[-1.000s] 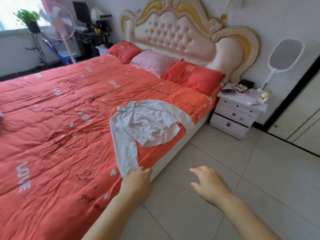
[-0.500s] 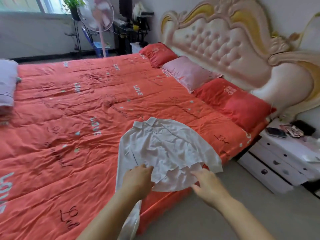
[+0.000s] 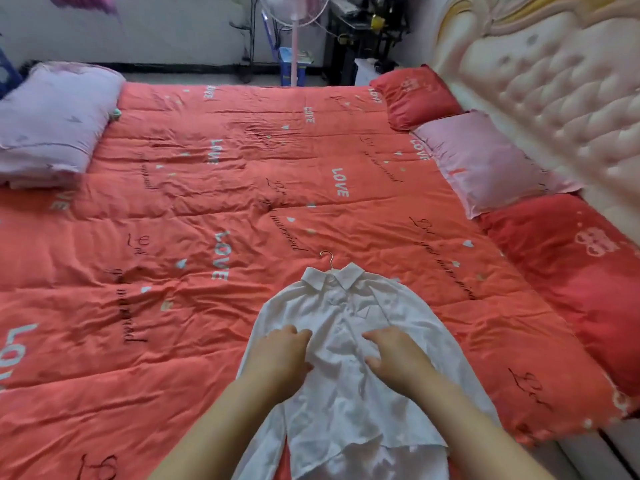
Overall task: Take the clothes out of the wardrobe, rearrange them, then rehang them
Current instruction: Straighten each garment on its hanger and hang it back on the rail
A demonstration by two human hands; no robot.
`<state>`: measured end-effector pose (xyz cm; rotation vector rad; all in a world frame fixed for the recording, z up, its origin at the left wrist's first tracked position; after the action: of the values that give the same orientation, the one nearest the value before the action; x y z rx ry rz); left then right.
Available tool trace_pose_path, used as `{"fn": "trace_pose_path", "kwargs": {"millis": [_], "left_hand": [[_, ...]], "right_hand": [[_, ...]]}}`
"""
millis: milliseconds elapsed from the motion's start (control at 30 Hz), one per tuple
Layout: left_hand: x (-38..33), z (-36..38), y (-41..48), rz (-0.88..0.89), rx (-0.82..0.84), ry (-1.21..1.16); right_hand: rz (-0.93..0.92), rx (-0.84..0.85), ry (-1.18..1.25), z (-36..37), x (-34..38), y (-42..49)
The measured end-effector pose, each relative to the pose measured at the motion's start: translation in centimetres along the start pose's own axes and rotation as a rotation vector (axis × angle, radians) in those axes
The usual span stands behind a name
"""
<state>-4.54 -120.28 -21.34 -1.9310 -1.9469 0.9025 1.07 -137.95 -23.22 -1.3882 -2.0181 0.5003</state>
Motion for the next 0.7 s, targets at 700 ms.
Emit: {"fn": "trace_pose_path", "kwargs": {"millis": [700], "left_hand": [[2.7, 7.6, 27.4, -0.234, 0.132, -0.229]], "right_hand": [[-0.088, -0.025, -0.226, 0.0, -8.2, 44.0]]}}
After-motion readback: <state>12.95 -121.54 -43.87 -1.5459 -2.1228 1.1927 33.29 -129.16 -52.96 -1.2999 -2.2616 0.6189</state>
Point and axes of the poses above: each hand's wrist, its own y-axis towards the middle knuckle, its own z-axis out of the palm, x = y × z, the point moved 4 cm from there along y, towards the middle knuckle, and after that the axes turned 13 degrees about x, right-handed, at the moved point
